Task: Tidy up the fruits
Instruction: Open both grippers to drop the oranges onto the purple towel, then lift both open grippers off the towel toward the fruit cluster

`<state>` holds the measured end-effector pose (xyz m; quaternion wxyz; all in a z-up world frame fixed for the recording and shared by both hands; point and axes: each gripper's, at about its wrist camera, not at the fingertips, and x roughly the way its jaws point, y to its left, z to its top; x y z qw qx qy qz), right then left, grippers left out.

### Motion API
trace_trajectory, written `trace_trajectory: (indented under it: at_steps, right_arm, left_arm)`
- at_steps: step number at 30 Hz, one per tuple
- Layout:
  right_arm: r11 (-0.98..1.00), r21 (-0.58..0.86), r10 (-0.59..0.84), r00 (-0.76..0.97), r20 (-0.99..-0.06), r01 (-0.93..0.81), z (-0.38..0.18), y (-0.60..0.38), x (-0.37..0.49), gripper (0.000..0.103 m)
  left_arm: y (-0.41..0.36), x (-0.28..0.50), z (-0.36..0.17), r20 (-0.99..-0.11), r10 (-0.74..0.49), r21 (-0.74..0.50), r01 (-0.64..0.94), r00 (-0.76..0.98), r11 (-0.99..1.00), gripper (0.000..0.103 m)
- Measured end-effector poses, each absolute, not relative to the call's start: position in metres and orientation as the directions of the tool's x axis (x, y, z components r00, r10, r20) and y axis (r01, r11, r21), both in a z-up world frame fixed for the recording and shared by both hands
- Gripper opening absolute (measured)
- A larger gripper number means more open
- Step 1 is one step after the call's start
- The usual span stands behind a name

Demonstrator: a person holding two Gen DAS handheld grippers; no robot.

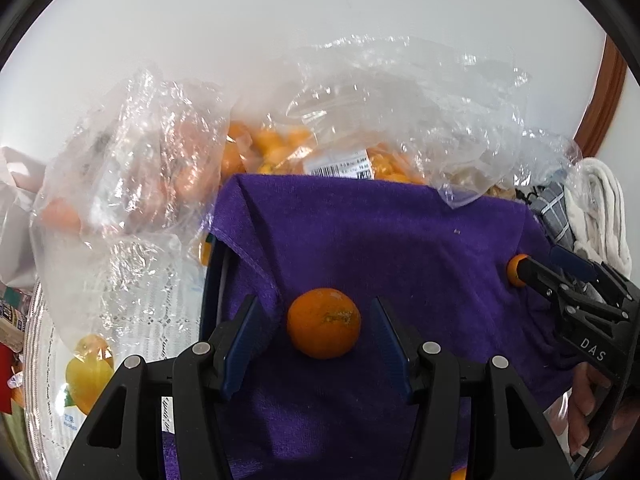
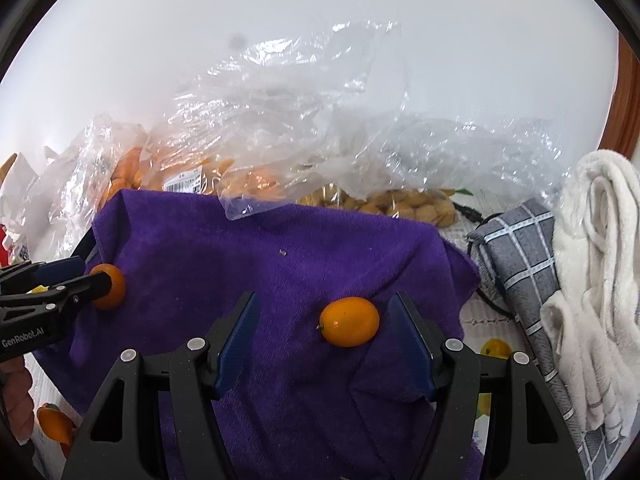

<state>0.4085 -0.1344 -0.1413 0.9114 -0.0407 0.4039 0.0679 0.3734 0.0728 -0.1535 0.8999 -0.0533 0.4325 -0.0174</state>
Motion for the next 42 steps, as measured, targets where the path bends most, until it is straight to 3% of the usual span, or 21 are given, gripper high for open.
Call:
trace_trajectory:
  at_steps: [17, 21, 27, 33, 42]
  right_arm:
    - [0.982, -0.042, 0.106, 0.715, -0.691, -0.186, -0.107, -0.119, 0.383, 0.067]
    - [0.985, -0.024, 0.109, 0.719, -0.686, -0.172, -0.101, -0.121, 0.364, 0.067]
    - [0.988, 0.071, 0.146, 0.661, -0.736, -0.139, -0.101, -0.14, 0.335, 0.065]
    - [0.991, 0.055, 0.116, 0.604, -0.788, -0.118, -0.1, -0.15, 0.303, 0.062]
    - [0.999, 0.042, 0.053, 0.647, -0.761, -0.032, -0.074, -0.168, 0.243, 0.062]
  left_arm:
    - [0.074, 0.355, -0.118, -0.701, -0.027, -0.062, -0.023, 0.712, 0.998, 0.054]
    - [0.068, 0.351, -0.104, -0.682, -0.066, -0.08, 0.016, 0.728, 0.997, 0.054]
    - [0.055, 0.339, -0.085, -0.642, -0.063, -0.038, 0.05, 0.764, 0.998, 0.054]
    - [0.047, 0.322, -0.056, -0.591, -0.044, 0.017, 0.068, 0.805, 0.998, 0.054]
    - [0.04, 0.29, -0.02, -0.55, -0.124, -0.031, 0.129, 0.826, 0.991, 0.054]
